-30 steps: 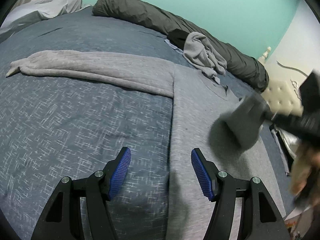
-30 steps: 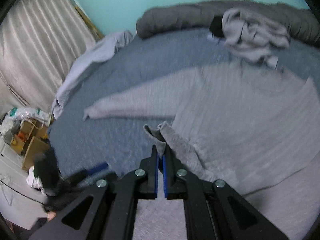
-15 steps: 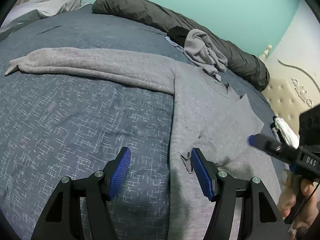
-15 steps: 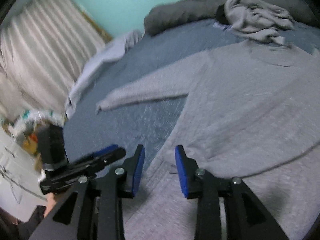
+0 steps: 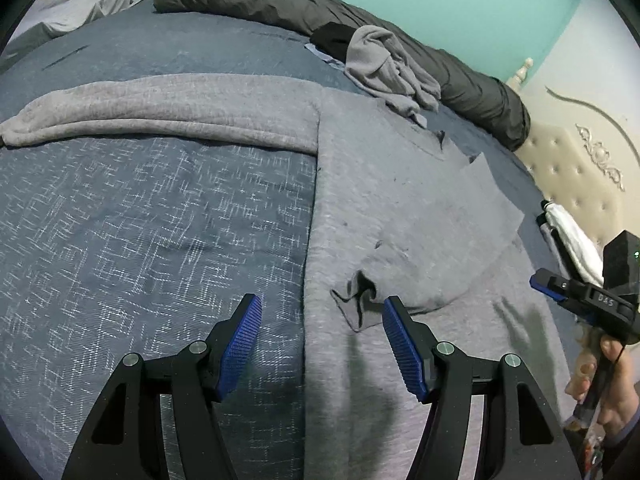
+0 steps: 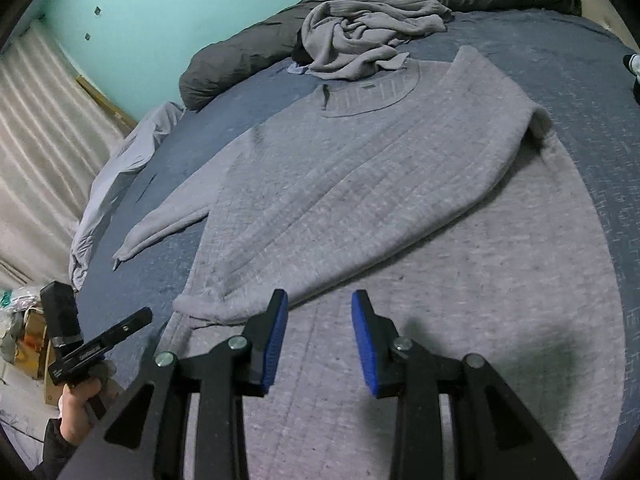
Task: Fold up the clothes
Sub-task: 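Grasp the folded sleeve cuff on the sweater body with the left tool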
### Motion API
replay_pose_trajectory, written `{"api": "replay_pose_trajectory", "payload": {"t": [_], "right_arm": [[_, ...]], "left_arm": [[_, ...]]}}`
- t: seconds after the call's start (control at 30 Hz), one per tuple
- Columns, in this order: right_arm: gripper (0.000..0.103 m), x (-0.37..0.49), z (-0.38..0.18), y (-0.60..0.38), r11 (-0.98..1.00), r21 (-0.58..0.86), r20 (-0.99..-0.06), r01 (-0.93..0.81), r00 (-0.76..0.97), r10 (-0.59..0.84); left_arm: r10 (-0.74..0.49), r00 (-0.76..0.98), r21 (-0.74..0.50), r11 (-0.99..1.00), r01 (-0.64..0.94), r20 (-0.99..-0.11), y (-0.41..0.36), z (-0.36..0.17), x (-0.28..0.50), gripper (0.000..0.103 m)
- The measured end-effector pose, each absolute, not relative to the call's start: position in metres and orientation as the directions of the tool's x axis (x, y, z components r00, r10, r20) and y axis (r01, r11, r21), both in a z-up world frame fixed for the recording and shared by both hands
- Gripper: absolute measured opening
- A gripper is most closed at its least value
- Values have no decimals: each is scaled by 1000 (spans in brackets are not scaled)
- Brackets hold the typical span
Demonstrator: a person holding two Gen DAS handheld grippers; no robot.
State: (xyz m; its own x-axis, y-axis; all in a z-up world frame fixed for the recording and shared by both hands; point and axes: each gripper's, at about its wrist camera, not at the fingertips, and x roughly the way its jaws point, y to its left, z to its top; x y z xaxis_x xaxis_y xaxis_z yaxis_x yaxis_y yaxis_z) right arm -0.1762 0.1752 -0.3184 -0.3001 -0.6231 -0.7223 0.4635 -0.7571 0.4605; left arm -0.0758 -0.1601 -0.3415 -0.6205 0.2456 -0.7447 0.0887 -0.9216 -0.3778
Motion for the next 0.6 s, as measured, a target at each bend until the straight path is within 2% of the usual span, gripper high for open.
{"api": "replay_pose_trajectory", "payload": {"t": [0.2, 0.43, 0.6], "right_arm": [[33, -159, -330, 159, -753, 462, -737, 468, -269, -620], [33, -129, -338, 95, -680, 471, -743, 562, -164, -649], [33, -127, -338, 64, -683, 466, -752, 562, -156, -641]], "left_arm": [[239, -612, -377, -920, 106, -754, -168, -344, -73, 67], [212, -632, -370, -920, 127, -745, -189, -334, -62, 67], [245, -609, -376, -922, 95, -754, -185, -341, -66, 67]]}}
